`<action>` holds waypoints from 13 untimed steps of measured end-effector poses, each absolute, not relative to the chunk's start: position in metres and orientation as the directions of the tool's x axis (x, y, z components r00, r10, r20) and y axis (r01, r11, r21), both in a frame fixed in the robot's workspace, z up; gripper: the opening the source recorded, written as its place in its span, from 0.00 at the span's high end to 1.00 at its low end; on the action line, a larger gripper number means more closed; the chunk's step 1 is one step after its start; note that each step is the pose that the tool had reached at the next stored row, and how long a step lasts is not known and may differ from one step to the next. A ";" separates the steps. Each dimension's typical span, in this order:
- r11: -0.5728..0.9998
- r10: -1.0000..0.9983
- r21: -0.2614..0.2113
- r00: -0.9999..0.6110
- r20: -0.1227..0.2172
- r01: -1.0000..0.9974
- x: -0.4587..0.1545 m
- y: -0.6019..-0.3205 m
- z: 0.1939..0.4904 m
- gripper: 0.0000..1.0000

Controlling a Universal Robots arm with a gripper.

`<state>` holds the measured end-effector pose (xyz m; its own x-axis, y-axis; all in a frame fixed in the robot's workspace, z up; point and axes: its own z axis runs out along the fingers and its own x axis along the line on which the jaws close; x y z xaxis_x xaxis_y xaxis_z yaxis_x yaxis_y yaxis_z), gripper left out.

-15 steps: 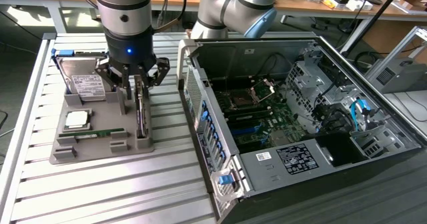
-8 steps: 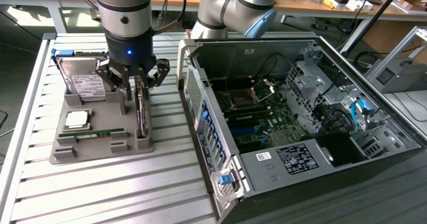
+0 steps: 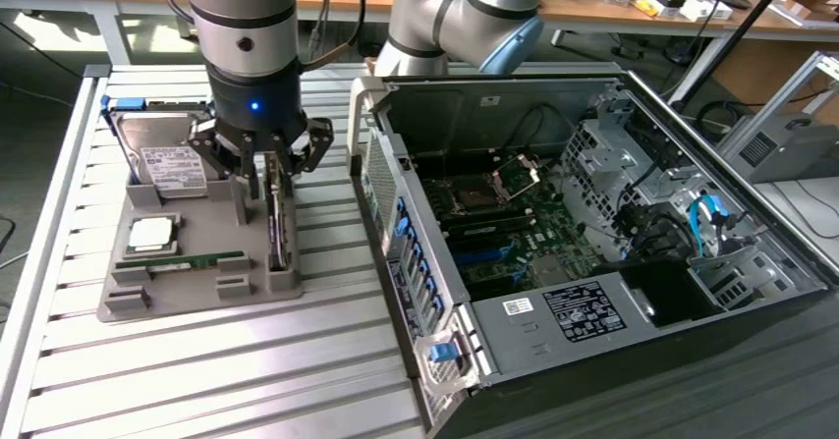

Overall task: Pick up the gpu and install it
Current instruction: 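Pick up the gpu and move the gpu toward the slot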

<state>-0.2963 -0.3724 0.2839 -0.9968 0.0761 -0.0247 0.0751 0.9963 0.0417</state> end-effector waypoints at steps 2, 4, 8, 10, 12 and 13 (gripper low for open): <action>0.996 0.076 0.042 -0.997 -0.025 0.075 -0.296 -0.372 0.283 0.58; 0.996 0.076 0.042 -0.997 -0.025 0.075 -0.296 -0.372 0.282 0.58; 0.996 0.076 0.042 -0.997 -0.025 0.075 -0.296 -0.372 0.280 0.58; 0.996 0.076 0.042 -0.997 -0.025 0.075 -0.296 -0.372 0.279 0.58; 0.996 0.076 0.042 -0.997 -0.025 0.075 -0.296 -0.372 0.278 0.58; 0.996 0.076 0.042 -0.997 -0.025 0.075 -0.296 -0.372 0.278 0.58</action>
